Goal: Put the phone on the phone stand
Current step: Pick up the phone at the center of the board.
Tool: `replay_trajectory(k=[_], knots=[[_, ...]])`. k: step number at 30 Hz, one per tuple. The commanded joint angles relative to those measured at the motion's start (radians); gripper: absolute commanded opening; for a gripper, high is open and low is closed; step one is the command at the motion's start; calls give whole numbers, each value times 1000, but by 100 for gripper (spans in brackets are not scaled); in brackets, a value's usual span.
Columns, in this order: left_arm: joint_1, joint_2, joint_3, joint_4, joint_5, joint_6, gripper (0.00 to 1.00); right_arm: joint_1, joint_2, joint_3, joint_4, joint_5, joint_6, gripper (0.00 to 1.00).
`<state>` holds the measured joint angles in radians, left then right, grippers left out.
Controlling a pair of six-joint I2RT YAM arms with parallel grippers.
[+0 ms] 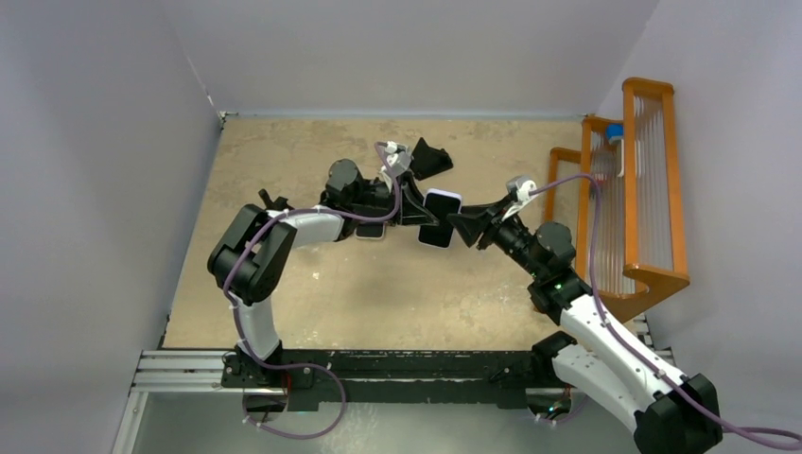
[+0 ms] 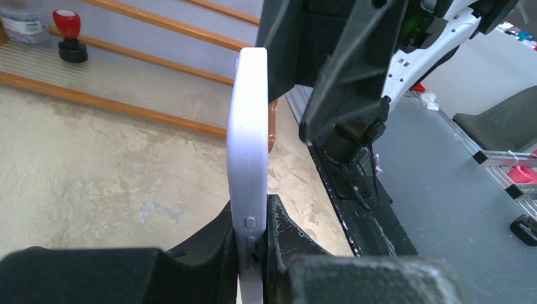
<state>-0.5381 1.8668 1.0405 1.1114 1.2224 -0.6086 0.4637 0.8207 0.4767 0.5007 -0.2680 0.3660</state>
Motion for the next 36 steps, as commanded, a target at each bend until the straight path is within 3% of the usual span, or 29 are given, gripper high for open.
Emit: replay_trajectory(k=[1,5,15,19,21,24,28,31,36], knots=[[0,-59,-11,37,23,-1,0,-1,-22,13,81,-48,-25,38],[0,-48,-13,73,46,-29,0,-2,-3,24,83,-72,-26,29],[6,-9,5,227,154,-172,0,-2,58,53,101,-108,-47,38],[7,19,16,296,178,-235,0,-2,57,60,99,-116,-53,28],[7,44,32,345,202,-288,0,-1,55,60,94,-122,-57,14],[7,66,52,395,236,-350,0,-2,58,59,94,-126,-61,0],[26,59,70,369,269,-368,28,-2,60,53,108,-130,-54,0],[58,31,69,342,269,-362,36,-1,69,54,115,-142,-51,0],[94,-25,64,221,223,-267,38,-2,84,66,135,-145,-52,0]])
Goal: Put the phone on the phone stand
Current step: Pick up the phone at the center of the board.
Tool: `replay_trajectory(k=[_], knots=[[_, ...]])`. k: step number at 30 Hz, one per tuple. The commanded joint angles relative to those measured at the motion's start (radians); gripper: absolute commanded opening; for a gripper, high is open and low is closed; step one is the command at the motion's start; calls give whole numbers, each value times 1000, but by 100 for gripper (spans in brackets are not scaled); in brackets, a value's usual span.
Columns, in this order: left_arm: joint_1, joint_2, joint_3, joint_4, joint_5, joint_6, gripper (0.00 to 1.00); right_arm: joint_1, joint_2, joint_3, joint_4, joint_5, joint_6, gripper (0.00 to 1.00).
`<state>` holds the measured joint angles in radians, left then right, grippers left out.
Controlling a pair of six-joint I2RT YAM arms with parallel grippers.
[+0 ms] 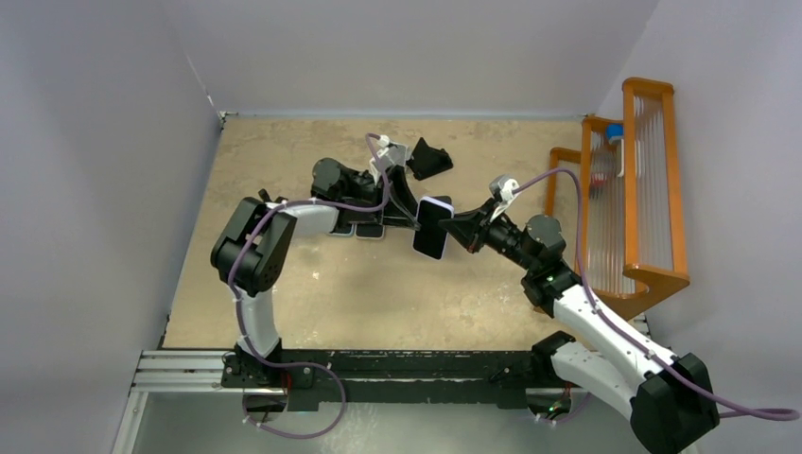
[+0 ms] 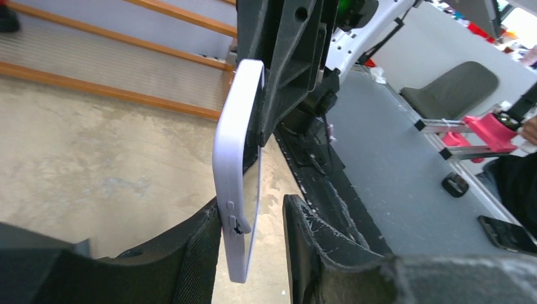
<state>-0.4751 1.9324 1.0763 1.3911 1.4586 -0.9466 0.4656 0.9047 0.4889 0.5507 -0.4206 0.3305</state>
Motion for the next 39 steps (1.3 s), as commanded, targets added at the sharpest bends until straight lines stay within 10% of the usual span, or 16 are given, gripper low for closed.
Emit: replay_trajectory(k=[1,16,20,28,31,39], knots=[[30,-102,26,-93,-34,102,38,-4,7,57,90,9,-18,0],[3,-76,56,-81,-136,114,39,-4,73,74,137,-45,3,0],[0,-55,80,-69,-124,95,3,-4,70,75,136,-39,-1,0],[7,-21,80,3,-107,55,0,-4,59,106,92,-4,-23,2],[14,-12,109,-47,-144,107,0,-4,45,139,44,96,-18,92],[7,-18,155,-266,-413,388,0,-3,-138,137,30,406,-31,99]])
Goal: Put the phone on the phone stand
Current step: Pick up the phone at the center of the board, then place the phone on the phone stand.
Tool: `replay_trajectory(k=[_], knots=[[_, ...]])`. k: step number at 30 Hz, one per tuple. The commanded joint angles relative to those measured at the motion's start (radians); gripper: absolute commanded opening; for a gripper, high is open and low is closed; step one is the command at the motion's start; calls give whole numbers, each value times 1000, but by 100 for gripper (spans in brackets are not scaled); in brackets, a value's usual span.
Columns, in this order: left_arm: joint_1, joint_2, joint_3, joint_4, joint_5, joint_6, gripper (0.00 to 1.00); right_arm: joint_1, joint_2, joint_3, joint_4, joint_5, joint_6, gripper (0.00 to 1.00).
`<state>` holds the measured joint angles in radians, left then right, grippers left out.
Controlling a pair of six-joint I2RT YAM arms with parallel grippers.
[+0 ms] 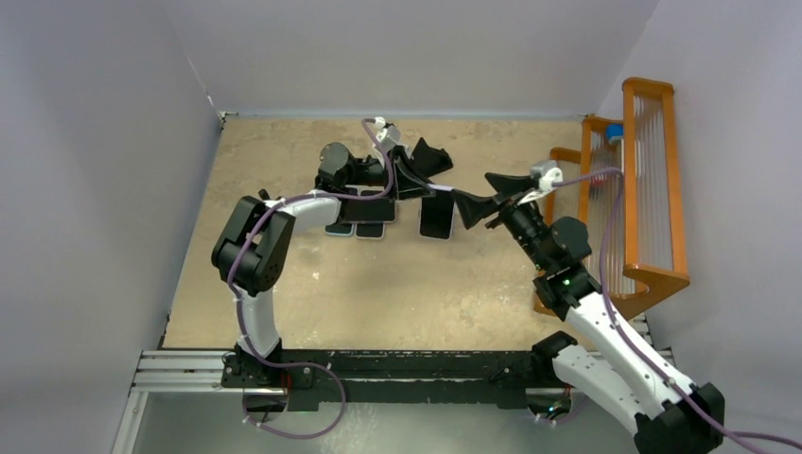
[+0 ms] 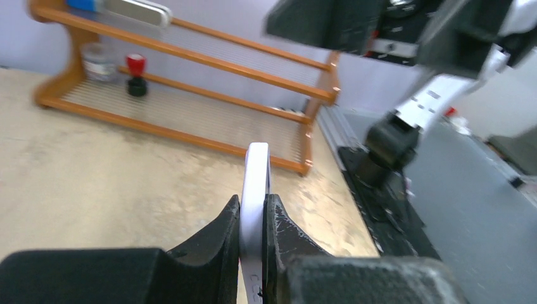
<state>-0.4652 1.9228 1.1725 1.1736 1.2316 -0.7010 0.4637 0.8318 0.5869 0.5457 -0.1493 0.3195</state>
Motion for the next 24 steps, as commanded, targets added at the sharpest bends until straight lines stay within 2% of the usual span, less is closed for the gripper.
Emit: replay_trajectory(k=[1,11,24], knots=[[-4,0,54,-39,-219,157,0,-2,-71,44,21,127,-20,99],[-16,115,10,129,-409,200,0,-2,-102,10,-4,102,-11,99],[-13,220,44,134,-379,216,0,-1,-58,8,0,73,-23,99]])
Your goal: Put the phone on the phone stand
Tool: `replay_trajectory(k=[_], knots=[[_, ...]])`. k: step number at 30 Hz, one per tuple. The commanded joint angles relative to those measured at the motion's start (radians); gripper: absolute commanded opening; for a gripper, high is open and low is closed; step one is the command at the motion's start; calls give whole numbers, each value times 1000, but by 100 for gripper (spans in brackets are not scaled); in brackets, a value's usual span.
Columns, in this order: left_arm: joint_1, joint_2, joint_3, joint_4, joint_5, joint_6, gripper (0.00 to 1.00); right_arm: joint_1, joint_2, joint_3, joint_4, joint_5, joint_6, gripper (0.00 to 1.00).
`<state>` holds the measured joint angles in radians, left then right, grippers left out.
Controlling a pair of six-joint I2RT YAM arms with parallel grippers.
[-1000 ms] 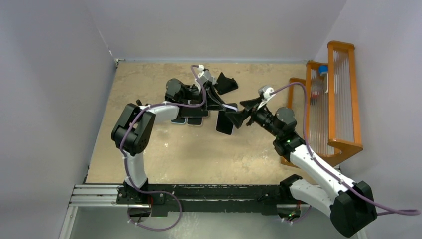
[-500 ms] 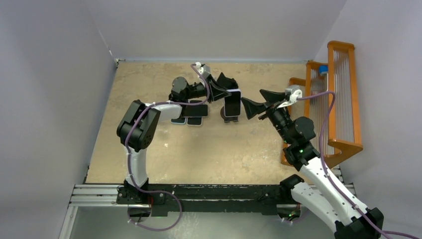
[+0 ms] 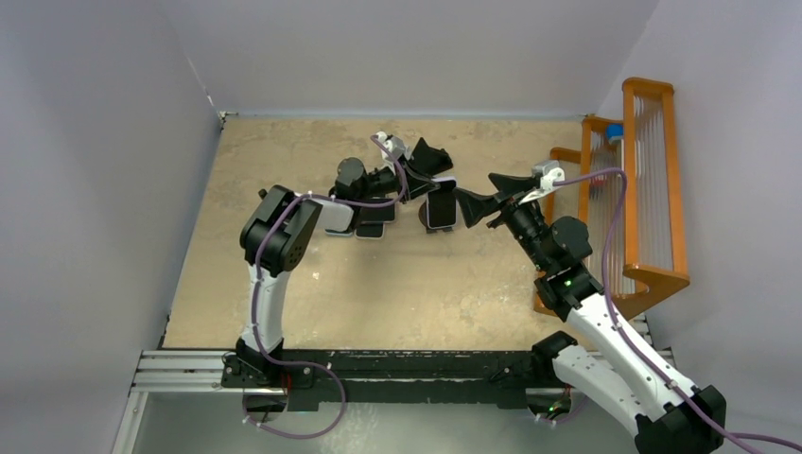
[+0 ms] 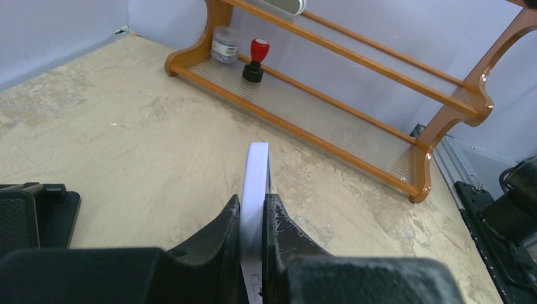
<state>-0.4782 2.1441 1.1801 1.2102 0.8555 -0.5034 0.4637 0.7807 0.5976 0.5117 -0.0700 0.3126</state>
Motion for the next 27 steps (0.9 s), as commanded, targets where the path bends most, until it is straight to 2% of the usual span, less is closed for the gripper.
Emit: replay_trajectory(k=[1,12,27], knots=[[0,0,30,100,-1,19,0,-2,-7,-3,33,-9,-17,99],[17,-5,-45,142,-8,16,0,-2,-6,-8,32,-16,-16,99],[33,7,-12,105,29,9,0,-2,-8,-1,20,-21,-17,99]])
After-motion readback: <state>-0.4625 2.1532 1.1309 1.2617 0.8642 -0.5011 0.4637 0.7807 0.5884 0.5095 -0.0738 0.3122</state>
